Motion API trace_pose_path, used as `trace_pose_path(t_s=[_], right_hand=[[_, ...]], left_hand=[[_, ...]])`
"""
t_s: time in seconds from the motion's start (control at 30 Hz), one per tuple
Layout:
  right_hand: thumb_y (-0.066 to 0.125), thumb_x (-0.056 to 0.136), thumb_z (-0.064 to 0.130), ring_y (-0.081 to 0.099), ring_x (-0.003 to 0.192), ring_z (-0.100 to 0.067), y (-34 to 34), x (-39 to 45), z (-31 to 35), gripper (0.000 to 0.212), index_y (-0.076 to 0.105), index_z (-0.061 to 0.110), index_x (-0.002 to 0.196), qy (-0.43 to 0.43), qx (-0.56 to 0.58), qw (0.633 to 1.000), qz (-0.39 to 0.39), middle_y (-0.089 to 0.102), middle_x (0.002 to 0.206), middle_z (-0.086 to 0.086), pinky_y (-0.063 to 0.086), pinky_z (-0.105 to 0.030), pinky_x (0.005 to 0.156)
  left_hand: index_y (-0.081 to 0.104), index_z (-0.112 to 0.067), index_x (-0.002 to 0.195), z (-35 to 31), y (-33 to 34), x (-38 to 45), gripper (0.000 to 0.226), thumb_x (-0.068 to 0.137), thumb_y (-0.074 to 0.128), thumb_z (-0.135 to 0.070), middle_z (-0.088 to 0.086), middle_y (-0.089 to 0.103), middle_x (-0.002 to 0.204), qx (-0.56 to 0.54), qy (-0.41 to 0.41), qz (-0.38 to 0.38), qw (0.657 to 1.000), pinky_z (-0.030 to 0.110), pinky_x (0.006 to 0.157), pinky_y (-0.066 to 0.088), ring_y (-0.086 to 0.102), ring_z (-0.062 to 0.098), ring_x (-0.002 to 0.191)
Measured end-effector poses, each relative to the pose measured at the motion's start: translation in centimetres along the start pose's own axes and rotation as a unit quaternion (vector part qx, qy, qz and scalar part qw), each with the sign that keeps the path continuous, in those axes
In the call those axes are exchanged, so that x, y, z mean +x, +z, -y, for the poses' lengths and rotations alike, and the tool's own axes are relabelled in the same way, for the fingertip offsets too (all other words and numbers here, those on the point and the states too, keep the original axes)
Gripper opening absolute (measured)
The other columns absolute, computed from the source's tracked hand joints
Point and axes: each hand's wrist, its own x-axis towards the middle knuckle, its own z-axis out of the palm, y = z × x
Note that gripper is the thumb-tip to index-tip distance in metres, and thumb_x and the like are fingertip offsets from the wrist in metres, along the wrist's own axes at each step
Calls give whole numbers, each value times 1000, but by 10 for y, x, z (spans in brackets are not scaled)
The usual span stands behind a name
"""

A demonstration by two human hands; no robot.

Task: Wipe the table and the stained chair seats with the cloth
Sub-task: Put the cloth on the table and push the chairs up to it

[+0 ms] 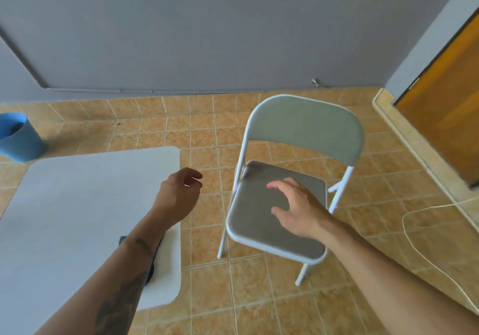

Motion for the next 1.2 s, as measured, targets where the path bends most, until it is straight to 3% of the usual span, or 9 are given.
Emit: trace_pose_path(t_s=[0.2,0.33,0.43,0.57,0.77,0.97,1.1,1.2], right_hand=[[62,86,20,49,116,-14,-140,-81,-75,46,53,26,130,20,-30,996,-83,48,131,3,38,-26,97],[62,88,20,48,125,-20,-206,-120,-111,48,51,24,134,47,-34,991,-121,46,139,0,39,-31,104],[61,90,20,47,127,-22,-246,-139,-132,49,49,26,137,67,-44,988,-132,42,143,-1,40,-35,104],[60,93,22,47,125,-21,-285,-148,-154,46,47,29,137,80,-48,984,-152,39,144,3,41,-33,98],[60,93,25,48,123,-21,-322,-114,-181,43,48,31,133,95,-46,982,-155,39,142,5,43,-36,100],[59,94,25,48,125,-21,-351,-40,-206,43,48,31,135,109,-58,983,-135,38,144,5,44,-35,100],[58,94,24,49,123,-21,-364,11,-221,42,48,28,135,118,-62,985,-113,40,143,3,43,-35,100],[57,95,23,51,110,-18,-373,47,-231,41,48,27,135,120,-67,987,-88,40,142,1,44,-31,91]], left_hand=[[67,-26,103,-141,84,-40,26,90,49,-12,-4,74,90,-65,57,-5,996,31,68,55,73,21,84],[67,-20,101,-214,137,-60,27,88,47,-6,6,73,94,-86,67,37,993,26,66,52,71,26,87],[67,-26,100,-255,164,-63,26,86,49,-12,1,73,93,-68,70,59,993,30,73,57,71,22,84],[66,-24,101,-301,193,-58,25,87,51,-11,5,73,93,-71,82,77,991,25,57,51,72,27,86],[66,-18,107,-350,236,-14,27,89,50,-9,7,72,94,-113,82,95,986,28,67,52,71,23,88],[65,-18,105,-372,275,63,25,89,48,-8,9,72,95,-151,43,103,982,28,65,50,70,27,94],[65,-19,105,-377,296,108,27,88,47,-8,8,70,90,-130,26,111,985,26,58,46,66,25,78],[63,-19,108,-378,311,134,28,88,46,-10,6,65,82,-120,1,104,987,26,56,44,57,21,64]])
